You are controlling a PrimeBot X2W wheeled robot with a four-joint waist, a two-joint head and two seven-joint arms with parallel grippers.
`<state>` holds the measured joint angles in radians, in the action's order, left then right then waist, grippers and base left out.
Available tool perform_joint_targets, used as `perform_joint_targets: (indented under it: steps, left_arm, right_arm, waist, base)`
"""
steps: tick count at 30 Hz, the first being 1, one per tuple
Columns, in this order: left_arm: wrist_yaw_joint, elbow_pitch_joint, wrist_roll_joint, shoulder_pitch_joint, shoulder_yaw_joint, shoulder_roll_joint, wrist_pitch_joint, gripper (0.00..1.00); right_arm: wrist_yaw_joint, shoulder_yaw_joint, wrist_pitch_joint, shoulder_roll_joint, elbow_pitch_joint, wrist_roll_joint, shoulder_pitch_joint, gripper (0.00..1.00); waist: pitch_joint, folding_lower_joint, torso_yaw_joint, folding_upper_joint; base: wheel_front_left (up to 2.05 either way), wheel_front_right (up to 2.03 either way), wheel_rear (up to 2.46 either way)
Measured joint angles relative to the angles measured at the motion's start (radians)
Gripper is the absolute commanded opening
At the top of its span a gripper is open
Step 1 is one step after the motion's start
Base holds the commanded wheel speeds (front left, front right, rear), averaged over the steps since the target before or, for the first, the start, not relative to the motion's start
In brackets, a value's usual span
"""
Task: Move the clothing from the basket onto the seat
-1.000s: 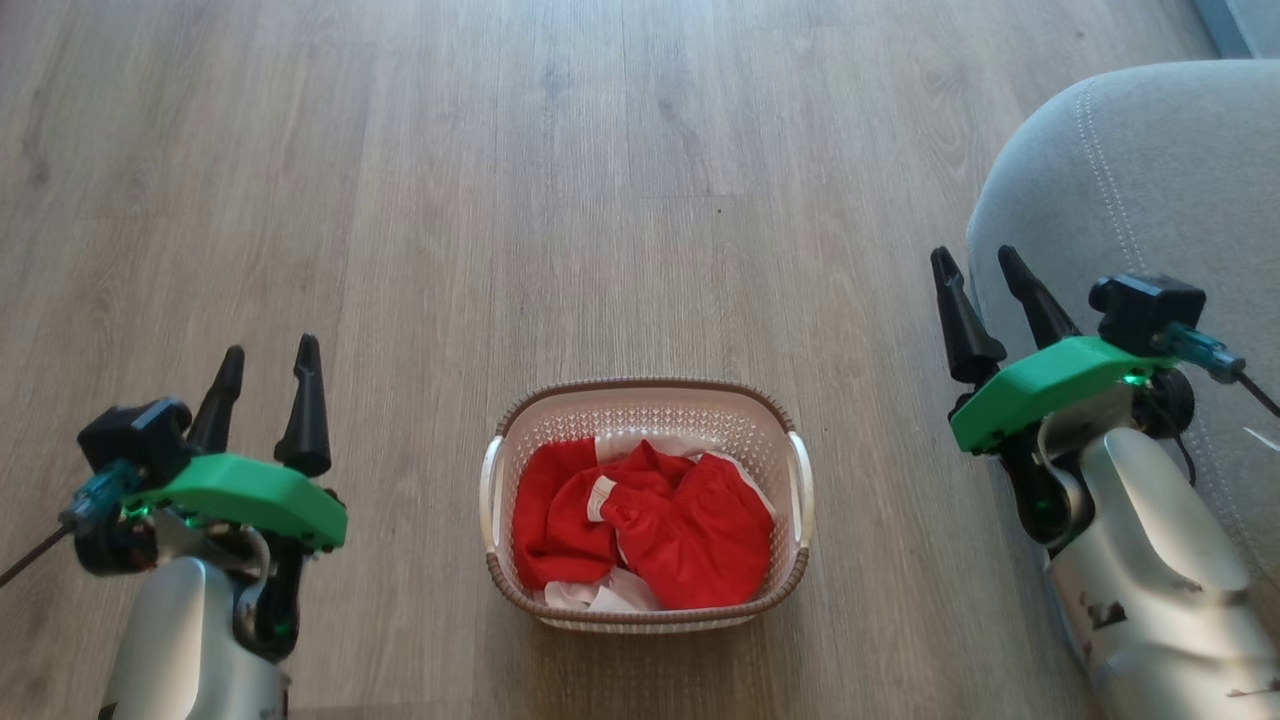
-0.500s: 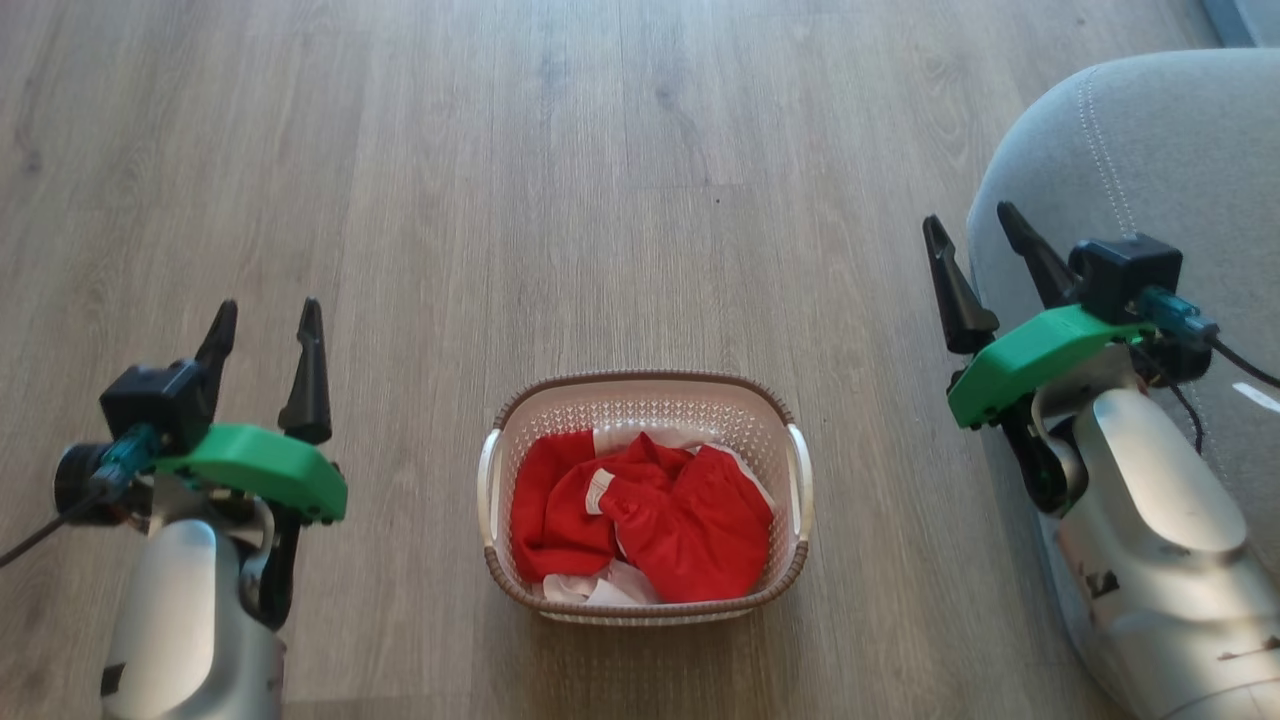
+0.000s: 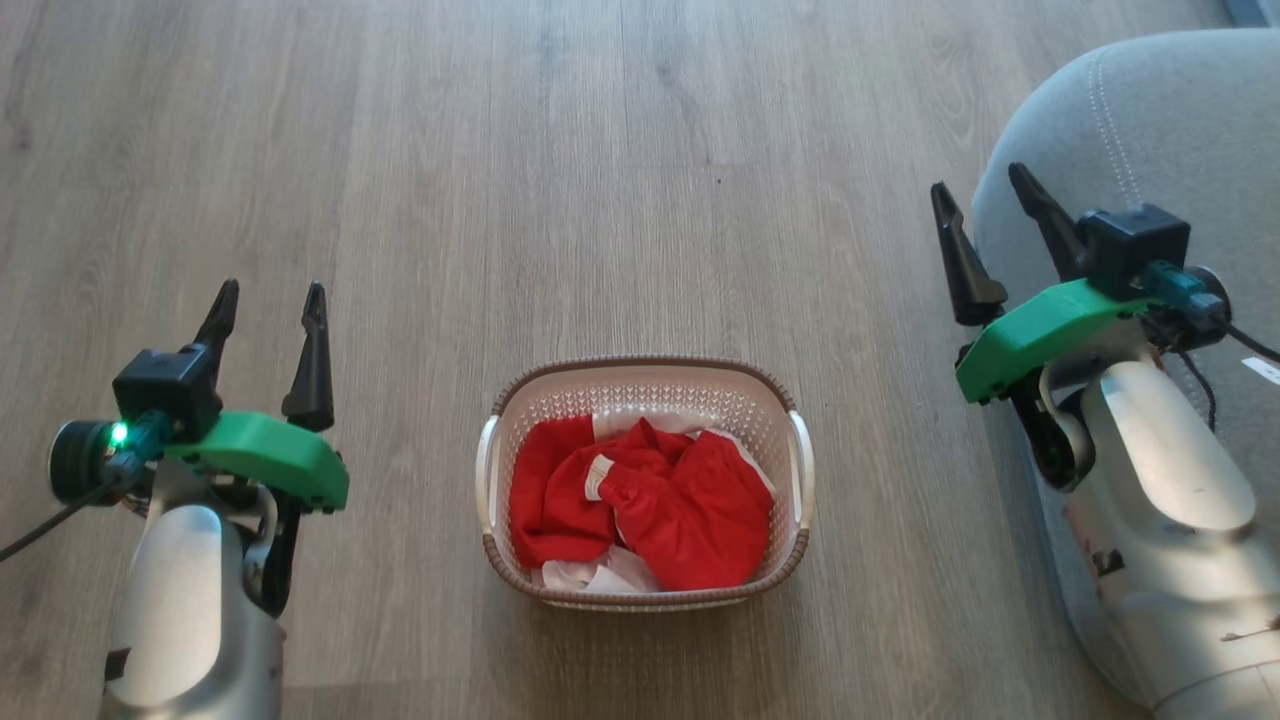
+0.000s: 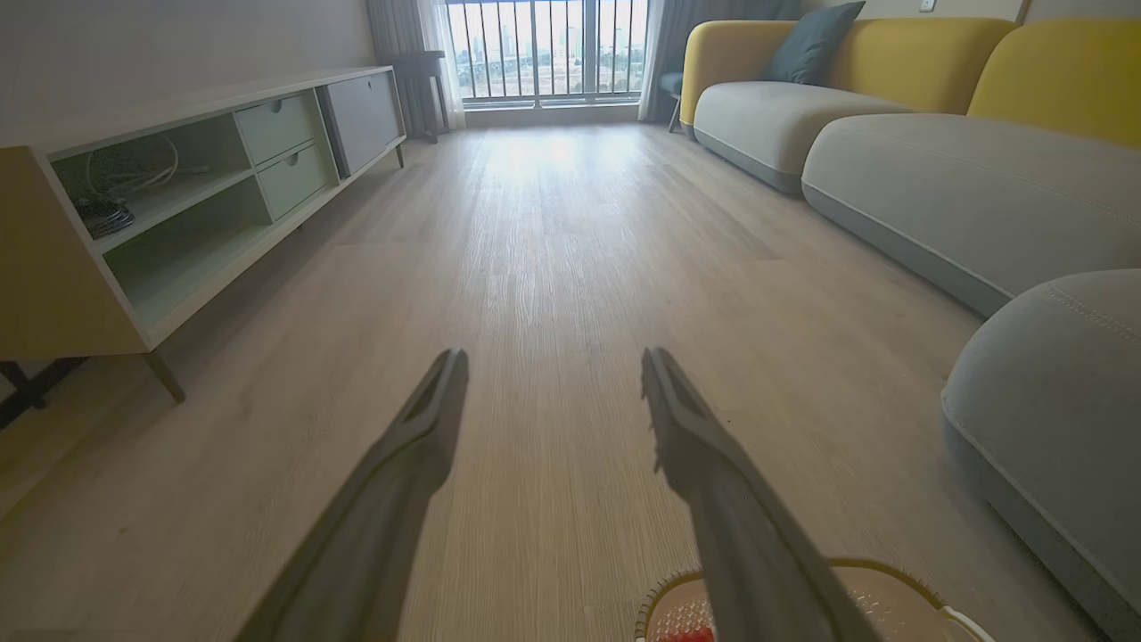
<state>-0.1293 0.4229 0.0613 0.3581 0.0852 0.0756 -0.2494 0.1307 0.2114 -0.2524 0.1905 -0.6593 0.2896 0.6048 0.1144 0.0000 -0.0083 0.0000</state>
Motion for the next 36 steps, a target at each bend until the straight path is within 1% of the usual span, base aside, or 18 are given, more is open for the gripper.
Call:
perform_joint_targets:
  steps: [8,14,19,26,30,31,32,36]
  left_arm:
    - [0.0,-0.005,0.01,0.019,-0.009,-0.01,-0.001,1.0]
    - [0.0,-0.008,0.039,0.048,-0.062,-0.024,-0.002,1.0]
    - [0.0,-0.005,0.07,0.095,-0.137,-0.035,-0.003,1.0]
    - [0.0,0.015,0.112,0.166,-0.238,-0.04,-0.003,1.0]
    - [0.0,0.033,0.126,0.214,-0.334,-0.04,-0.003,1.0]
    - [0.0,0.033,0.126,0.214,-0.334,-0.04,-0.003,1.0]
    - [0.0,0.037,0.133,0.227,-0.358,-0.04,-0.003,1.0]
    - [0.0,0.068,0.131,0.279,-0.48,-0.04,-0.003,1.0]
  right_arm:
    - [0.0,-0.04,0.0,-0.001,0.078,-0.019,0.011,1.0]
    - [0.0,-0.073,0.0,-0.001,0.17,-0.044,0.077,1.0]
    - [0.0,-0.111,0.0,0.0,0.243,-0.06,0.115,1.0]
    - [0.0,-0.134,-0.003,0.0,0.329,-0.081,0.195,1.0]
    - [0.0,-0.142,-0.003,0.0,0.365,-0.092,0.236,1.0]
    - [0.0,-0.142,-0.003,0.0,0.365,-0.092,0.236,1.0]
    - [0.0,-0.142,-0.003,0.0,0.368,-0.097,0.246,1.0]
    - [0.0,-0.142,-0.003,-0.001,0.378,-0.098,0.28,1.0]
  waist:
    - [0.057,0.0,-0.008,0.0]
    - [0.147,0.0001,-0.016,0.0]
    - [0.243,0.0002,-0.023,0.0]
    - [0.4,0.0003,-0.031,0.0]
    - [0.491,0.0003,-0.036,0.0]
    - [0.491,0.0003,-0.036,0.0]
    - [0.512,0.0003,-0.037,0.0]
    - [0.592,0.0003,-0.041,0.0]
  base:
    - [0.0,0.0,0.0]
    - [0.0,0.0,0.0]
    - [0.0,0.0,0.0]
    - [0.0,0.0,0.0]
    - [0.0,0.0,0.0]
    - [0.0,0.0,0.0]
    - [0.0,0.0,0.0]
    - [0.0,0.0,0.0]
